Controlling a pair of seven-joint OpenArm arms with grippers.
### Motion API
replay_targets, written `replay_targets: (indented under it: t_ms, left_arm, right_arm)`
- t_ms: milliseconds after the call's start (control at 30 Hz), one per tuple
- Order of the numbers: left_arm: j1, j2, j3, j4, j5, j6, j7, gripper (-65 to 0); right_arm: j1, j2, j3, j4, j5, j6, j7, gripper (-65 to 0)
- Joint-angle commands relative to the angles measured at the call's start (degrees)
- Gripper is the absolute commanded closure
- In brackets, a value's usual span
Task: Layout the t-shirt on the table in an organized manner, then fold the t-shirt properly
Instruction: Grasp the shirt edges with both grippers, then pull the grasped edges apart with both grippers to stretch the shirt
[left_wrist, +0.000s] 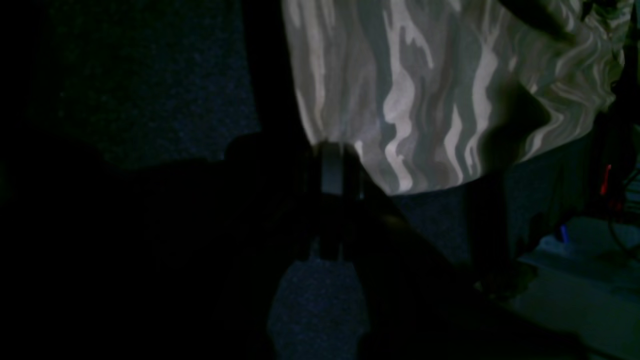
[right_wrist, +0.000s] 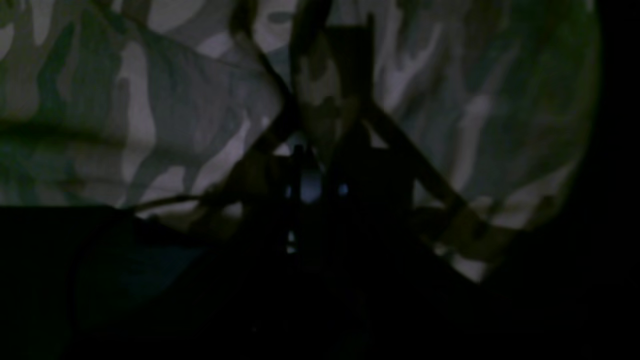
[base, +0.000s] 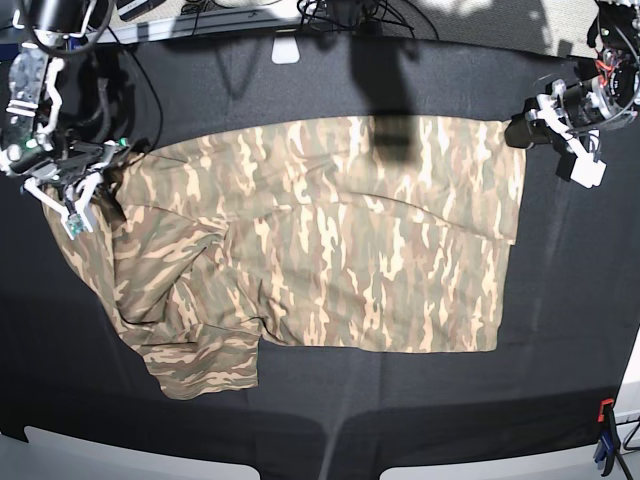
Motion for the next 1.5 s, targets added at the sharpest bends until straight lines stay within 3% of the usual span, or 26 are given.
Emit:
replay_targets:
  t_ms: [0, 267, 433, 667, 800, 933, 1467]
  left_arm:
    - [-0.1, -1.1, -0.4, 0.6, 1.9, -0.1, 0.0, 0.0]
    - [-0.1, -1.1, -0.4, 0.6, 6.7, -0.1, -0.7, 0.0]
    - [0.1, -1.6, -0.4, 0.6, 12.8, 2.1, -1.2, 0.0]
    - [0.2, -3.8, -0.4, 0.6, 12.9, 2.1, -1.3, 0.0]
    - [0.2, -3.8, -0.4, 0.6, 12.9, 2.3, -0.7, 0.0]
    - [0.9, -3.9, -0.4, 0.6, 12.9, 2.3, 0.5, 0.0]
    - [10.8, -3.8, -3.3, 3.2, 11.3, 2.3, 0.0, 0.0]
  right_arm:
    - [0.8, 1.9, 0.4, 1.2, -0.3, -0.3, 0.2, 0.0]
    - [0.8, 4.8, 0.4, 1.2, -0.3, -0.3, -0.4, 0.0]
    - [0.8, 5.1, 0.8, 1.2, -0.4, -0.3, -3.8, 0.0]
    - [0.8, 6.9, 6.7, 1.2, 0.1, -1.6, -4.0, 0.0]
    - [0.8, 8.1, 10.4, 1.2, 6.3, -1.6, -6.2, 0.0]
    - [-0.2, 7.9, 10.7, 1.2, 10.4, 1.3, -9.5, 0.0]
    - [-10.8, 7.9, 10.7, 1.2, 10.1, 1.6, -9.9, 0.0]
